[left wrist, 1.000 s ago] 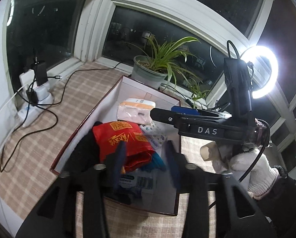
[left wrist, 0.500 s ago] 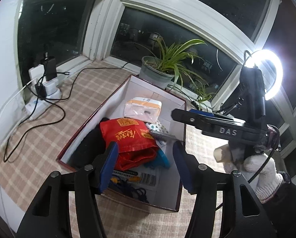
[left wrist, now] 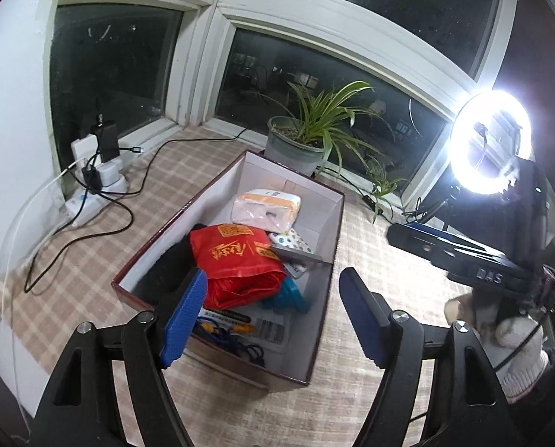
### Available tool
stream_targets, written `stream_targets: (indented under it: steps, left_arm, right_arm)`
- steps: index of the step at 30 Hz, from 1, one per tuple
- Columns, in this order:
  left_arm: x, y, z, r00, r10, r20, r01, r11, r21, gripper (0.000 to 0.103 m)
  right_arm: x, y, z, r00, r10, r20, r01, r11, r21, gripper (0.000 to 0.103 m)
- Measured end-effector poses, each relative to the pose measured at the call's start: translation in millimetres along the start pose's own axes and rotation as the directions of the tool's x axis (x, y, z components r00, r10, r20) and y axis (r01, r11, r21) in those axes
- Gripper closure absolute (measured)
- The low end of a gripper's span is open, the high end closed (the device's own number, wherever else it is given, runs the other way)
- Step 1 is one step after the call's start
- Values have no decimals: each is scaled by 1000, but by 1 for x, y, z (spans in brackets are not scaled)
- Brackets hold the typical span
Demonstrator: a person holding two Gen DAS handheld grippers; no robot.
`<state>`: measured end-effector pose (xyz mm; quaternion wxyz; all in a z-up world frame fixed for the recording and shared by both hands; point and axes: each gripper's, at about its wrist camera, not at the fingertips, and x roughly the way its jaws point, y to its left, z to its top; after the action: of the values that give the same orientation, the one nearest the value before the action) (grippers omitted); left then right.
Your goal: Organize soft objects
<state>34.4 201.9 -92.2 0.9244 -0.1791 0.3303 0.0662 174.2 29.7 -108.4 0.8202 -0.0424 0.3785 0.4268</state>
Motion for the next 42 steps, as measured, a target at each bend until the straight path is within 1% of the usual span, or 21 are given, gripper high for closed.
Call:
stream_targets:
  steps: [1,3,7,10,13,15,19,23,24,25,26,30,36,42]
  left_arm:
    - [-2,-3,0,1000,5,4,-5,1000,2,26]
    - [-9,-12,-1,1000,19,15,-20,1000,9,24]
    - [-24,-28,-1,997,55,50,-57,998,42,24]
    - [-38,-42,-1,991,100,88,-107,991,80,24]
    - [-51,-55,-1,982,137,128,-151,983,103,21]
    - [-56,-62,-1,978,152,143,-169,979,115,21]
    - [-65,-71,-3,973,166,158,-185,977,111,21]
    - [-71,-76,-5,970,178,168,-197,975,103,21]
    - [-72,-77,-6,969,181,169,-200,975,100,21]
    - [-73,-78,-7,968,184,170,-203,974,98,21]
    - [-75,-79,-7,967,187,172,-205,974,97,21]
    - [-79,-80,-9,966,188,177,-206,975,86,21]
    - [-85,-81,-9,963,196,187,-215,973,87,21]
    - [-86,-78,-10,962,199,188,-217,973,78,21]
  right_arm:
    - [-9,-3,-3,1000,-4,12,4,1000,7,18]
    - [-22,-5,-6,1000,-14,28,14,1000,12,18]
    - [-53,-11,-16,997,-47,63,46,999,19,17]
    - [-70,-15,-21,995,-69,76,67,997,27,17]
    - [-91,-18,-27,991,-93,95,90,995,35,17]
    - [-103,-19,-31,988,-106,112,102,994,41,17]
    - [-126,-19,-39,980,-135,144,129,990,50,17]
    - [-147,-11,-44,966,-181,185,178,983,35,16]
    - [-151,-9,-46,962,-190,197,187,982,34,15]
    - [-157,-6,-47,958,-193,210,191,981,29,11]
    - [-160,-4,-48,957,-195,215,194,981,23,8]
    - [-169,7,-51,949,-206,240,215,976,-14,7]
    - [-171,16,-52,952,-183,244,198,980,-36,6]
    - [-166,18,-56,958,-171,229,184,982,-38,6]
